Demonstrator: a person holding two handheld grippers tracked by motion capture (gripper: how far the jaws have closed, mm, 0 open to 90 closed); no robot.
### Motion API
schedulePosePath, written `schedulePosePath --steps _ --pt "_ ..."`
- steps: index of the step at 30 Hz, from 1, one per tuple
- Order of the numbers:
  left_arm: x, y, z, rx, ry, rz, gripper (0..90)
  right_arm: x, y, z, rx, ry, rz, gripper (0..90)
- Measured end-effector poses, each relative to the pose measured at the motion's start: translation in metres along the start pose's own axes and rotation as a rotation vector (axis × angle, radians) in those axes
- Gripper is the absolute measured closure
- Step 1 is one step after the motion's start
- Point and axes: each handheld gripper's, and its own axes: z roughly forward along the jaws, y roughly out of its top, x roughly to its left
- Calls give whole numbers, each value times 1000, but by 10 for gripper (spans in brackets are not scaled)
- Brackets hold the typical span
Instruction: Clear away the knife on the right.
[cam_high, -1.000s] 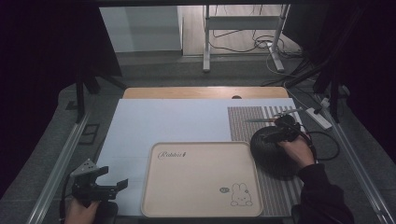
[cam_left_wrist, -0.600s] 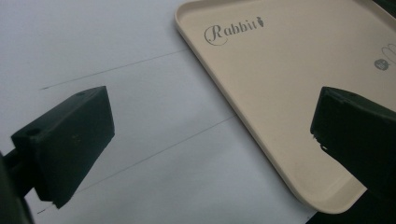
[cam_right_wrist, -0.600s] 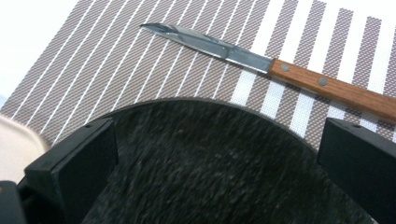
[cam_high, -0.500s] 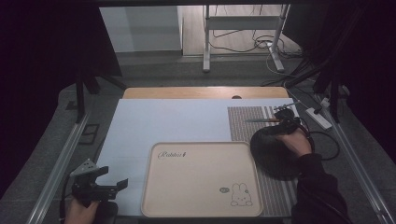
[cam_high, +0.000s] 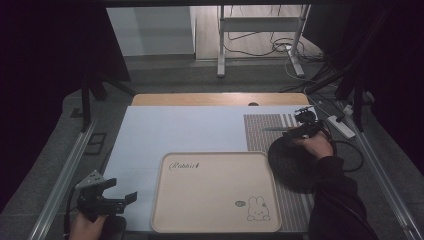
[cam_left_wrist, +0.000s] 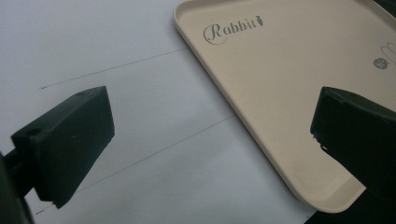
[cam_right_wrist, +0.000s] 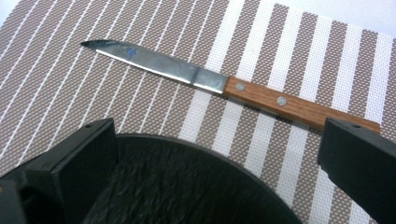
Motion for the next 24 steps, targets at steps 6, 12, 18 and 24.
schedulePosePath --steps 6,12,18,24 --pt "0 0 0 1 -1 2 0 -5 6 5 2 -12 -10 61" --pt "0 0 1 5 -2 3 0 -15 11 5 -23 0 14 351" --pt "0 1 1 9 -2 6 0 -27 17 4 -18 40 -1 844" --pt "0 1 1 10 -2 5 0 -37 24 9 -8 27 -8 895"
